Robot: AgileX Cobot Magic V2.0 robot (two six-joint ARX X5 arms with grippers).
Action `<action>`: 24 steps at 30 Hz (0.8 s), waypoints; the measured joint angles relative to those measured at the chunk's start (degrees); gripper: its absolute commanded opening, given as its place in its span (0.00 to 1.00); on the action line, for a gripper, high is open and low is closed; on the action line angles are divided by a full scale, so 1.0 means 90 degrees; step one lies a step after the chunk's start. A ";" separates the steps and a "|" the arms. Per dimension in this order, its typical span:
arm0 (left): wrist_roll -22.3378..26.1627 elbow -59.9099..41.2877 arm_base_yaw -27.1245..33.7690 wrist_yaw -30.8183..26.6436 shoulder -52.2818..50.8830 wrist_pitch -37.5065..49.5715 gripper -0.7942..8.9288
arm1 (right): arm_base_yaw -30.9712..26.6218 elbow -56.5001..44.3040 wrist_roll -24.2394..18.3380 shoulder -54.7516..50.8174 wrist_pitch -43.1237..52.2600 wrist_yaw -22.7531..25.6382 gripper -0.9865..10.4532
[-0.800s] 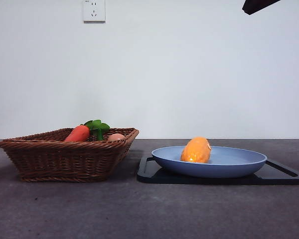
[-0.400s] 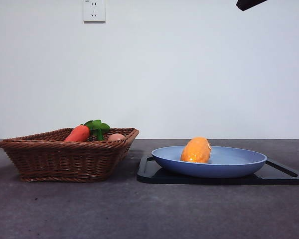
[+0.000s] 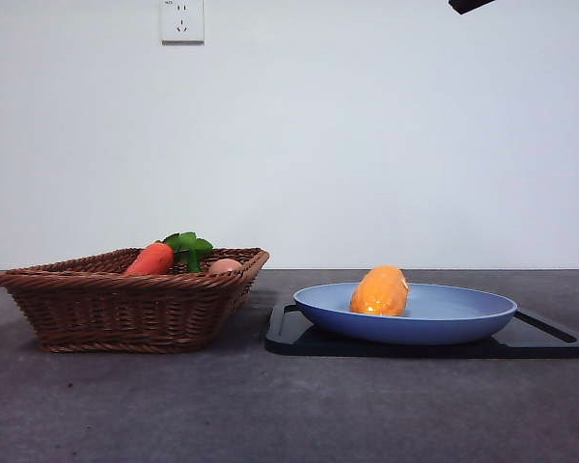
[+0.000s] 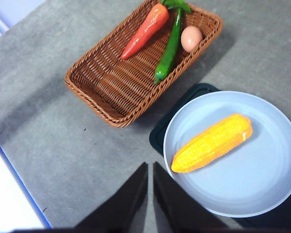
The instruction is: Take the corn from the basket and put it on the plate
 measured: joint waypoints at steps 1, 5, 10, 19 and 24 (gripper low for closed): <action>-0.0002 -0.0121 0.0000 0.0000 -0.0092 -0.0017 0.09 | 0.0000 0.0000 -0.0002 0.0000 0.0005 0.0000 0.09; -0.0005 -0.0442 0.0000 0.0000 -0.0408 -0.0182 0.09 | 0.0000 0.0000 -0.0005 0.0000 0.0022 0.0000 0.09; -0.0005 -0.0702 0.0000 0.0000 -0.0743 -0.0372 0.09 | 0.0000 0.0000 -0.0005 0.0000 0.0022 0.0000 0.09; -0.0024 -0.0763 0.0000 0.0002 -0.1241 -0.1282 0.09 | 0.0000 0.0000 -0.0005 0.0000 0.0027 0.0002 0.09; -0.0199 -0.0770 0.0012 0.0000 -0.1243 -0.1292 0.09 | 0.0000 0.0000 -0.0005 0.0000 0.0036 0.0000 0.09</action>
